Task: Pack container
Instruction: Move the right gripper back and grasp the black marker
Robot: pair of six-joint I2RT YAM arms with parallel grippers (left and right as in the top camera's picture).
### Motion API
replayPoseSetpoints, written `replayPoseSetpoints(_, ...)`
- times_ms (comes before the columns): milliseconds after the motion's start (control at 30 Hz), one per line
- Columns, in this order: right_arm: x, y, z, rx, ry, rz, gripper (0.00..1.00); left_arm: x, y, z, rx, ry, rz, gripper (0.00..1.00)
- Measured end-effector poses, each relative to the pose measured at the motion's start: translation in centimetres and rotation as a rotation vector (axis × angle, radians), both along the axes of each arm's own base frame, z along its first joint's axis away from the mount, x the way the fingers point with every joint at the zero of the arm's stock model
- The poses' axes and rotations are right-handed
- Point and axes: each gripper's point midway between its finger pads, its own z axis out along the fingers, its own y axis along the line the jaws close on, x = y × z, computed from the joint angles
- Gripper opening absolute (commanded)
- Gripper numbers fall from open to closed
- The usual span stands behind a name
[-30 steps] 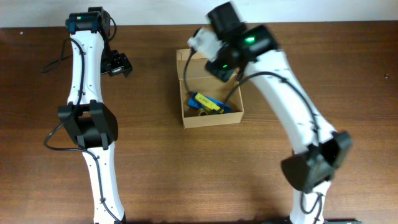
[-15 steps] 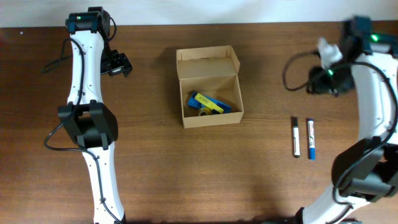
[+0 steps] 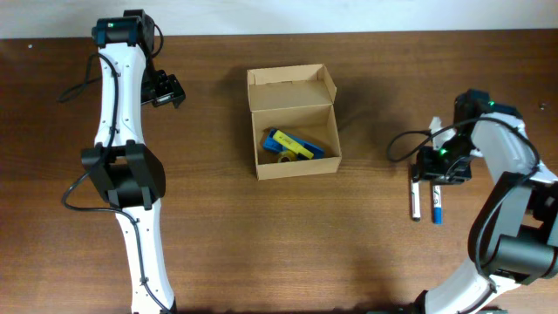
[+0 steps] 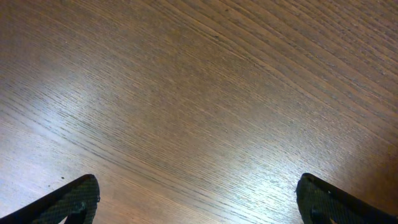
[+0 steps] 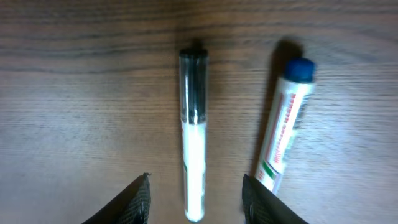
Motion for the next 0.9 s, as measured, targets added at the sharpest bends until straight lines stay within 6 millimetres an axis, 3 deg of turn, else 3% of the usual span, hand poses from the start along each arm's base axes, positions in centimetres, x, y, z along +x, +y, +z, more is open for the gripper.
replayPoseSetpoints(267, -1.6, 0.5, -2.2, -0.001, 0.035, -0.018, 0.43, 0.0, 0.0, 0.0, 0.000, 0.000, 0.000, 1.00)
replayPoseSetpoints(633, -2.0, 0.2, -3.2, -0.045, 0.041, -0.032, 0.40, 0.0, 0.0, 0.0, 0.000, 0.000, 0.000, 1.00)
replayPoseSetpoints(800, -1.2, 0.9, -3.4, -0.109, 0.022, 0.027, 0.41, 0.0, 0.0, 0.0, 0.000, 0.000, 0.000, 1.00)
replayPoseSetpoints(900, -0.6, 1.5, -3.5, -0.142, 0.005, 0.059, 0.24, 0.0, 0.0, 0.0, 0.000, 0.000, 0.000, 1.00)
